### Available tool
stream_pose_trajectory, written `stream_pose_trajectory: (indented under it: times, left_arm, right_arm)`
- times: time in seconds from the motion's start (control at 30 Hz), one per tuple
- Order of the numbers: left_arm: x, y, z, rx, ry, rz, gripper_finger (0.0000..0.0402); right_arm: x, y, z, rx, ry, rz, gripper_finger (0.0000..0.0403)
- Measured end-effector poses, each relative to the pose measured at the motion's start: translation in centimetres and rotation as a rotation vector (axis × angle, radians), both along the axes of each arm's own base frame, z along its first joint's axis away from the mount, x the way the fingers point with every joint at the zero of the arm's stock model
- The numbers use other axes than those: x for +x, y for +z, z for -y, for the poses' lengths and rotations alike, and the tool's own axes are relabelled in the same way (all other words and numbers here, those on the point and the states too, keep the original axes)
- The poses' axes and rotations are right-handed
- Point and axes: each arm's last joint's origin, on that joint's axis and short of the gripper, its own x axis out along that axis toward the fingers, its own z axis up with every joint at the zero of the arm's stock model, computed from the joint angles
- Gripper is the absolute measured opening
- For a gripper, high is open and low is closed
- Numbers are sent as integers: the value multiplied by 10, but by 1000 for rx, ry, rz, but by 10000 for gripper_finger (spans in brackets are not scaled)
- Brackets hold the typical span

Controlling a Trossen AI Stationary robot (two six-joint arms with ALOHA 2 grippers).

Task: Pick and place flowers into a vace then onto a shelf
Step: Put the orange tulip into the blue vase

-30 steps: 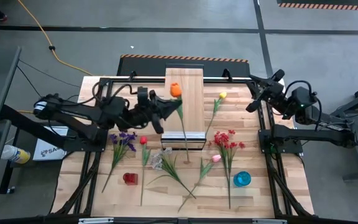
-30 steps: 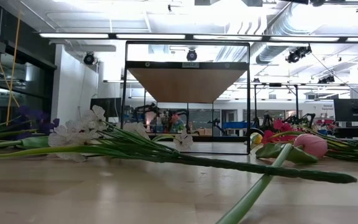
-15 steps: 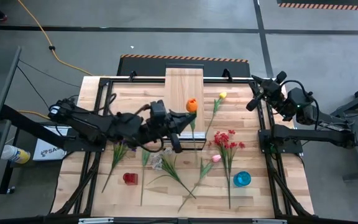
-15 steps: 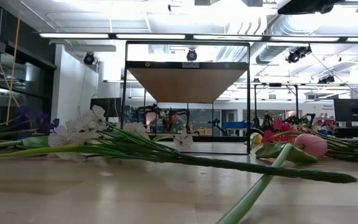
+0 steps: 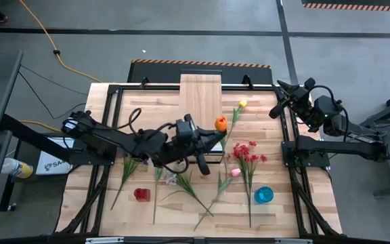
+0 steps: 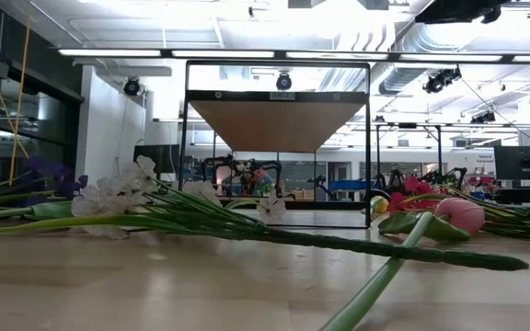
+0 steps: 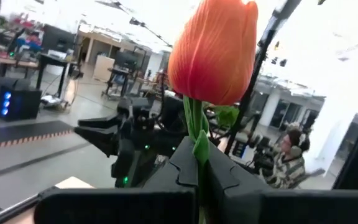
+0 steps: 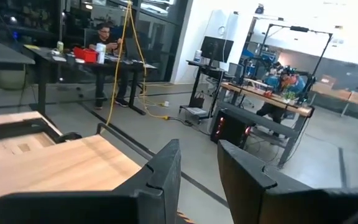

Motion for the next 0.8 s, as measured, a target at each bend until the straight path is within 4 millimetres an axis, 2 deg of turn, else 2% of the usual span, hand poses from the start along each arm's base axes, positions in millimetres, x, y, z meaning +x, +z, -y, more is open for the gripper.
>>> stream_pose_trajectory:
  times: [0.27, 0.8]
  left_arm:
    - [0, 3, -1, 11, 5, 38, 30]
    - [33, -21, 12, 66, 9, 139, 30]
  right_arm:
    - [2, -3, -1, 36, 58, -3, 99]
    - [1, -3, -1, 9, 58, -35, 99]
